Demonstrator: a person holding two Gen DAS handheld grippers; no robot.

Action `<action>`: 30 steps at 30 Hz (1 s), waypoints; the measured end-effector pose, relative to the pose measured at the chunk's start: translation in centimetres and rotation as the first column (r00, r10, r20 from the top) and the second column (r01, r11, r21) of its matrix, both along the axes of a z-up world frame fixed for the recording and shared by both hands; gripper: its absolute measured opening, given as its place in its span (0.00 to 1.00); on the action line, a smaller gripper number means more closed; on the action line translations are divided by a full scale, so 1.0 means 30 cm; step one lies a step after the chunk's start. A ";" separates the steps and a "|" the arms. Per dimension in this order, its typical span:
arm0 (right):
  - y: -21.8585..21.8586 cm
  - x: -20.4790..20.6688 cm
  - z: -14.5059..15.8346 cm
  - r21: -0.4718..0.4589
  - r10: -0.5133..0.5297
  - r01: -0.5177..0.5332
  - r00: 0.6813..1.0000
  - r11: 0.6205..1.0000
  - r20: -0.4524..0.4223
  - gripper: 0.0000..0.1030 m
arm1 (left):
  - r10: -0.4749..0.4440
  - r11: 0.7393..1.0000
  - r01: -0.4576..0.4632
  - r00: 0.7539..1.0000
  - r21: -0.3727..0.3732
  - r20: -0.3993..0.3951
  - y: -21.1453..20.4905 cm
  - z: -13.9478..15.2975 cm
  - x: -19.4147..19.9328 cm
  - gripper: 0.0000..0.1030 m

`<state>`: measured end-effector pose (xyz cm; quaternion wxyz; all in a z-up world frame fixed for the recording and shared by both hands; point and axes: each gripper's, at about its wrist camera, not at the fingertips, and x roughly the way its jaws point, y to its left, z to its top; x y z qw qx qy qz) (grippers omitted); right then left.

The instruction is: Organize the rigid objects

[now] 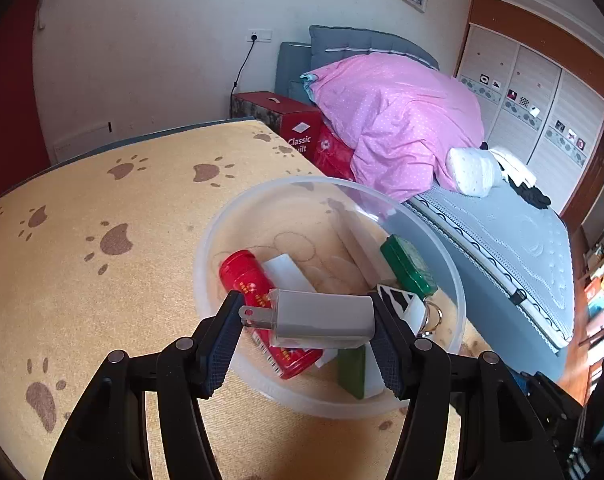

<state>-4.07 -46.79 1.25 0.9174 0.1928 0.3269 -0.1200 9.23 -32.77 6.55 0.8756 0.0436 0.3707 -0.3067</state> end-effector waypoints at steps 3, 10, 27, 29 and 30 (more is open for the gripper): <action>-0.001 0.000 -0.003 0.008 0.001 -0.001 1.000 1.000 -0.002 0.59 | -0.015 1.000 0.015 1.000 0.006 0.001 -0.042 -0.009 0.006 0.59; -0.005 0.001 -0.004 0.016 0.006 -0.006 1.000 1.000 -0.003 0.59 | -0.017 1.000 0.017 1.000 0.006 -0.010 -0.098 -0.039 0.018 0.73; 0.005 0.000 -0.004 0.006 0.011 -0.011 1.000 1.000 -0.017 0.72 | 0.048 0.995 -0.057 0.993 0.082 0.104 0.006 -0.019 -0.060 0.88; 0.006 -0.004 -0.003 0.004 0.008 -0.008 1.000 1.000 -0.016 0.72 | 0.065 0.992 -0.078 0.989 0.095 0.132 0.020 -0.014 -0.074 0.90; 0.006 -0.004 -0.002 0.004 0.007 -0.007 1.000 1.000 -0.016 0.73 | 0.072 0.991 -0.088 0.987 0.102 0.146 0.025 -0.013 -0.080 0.90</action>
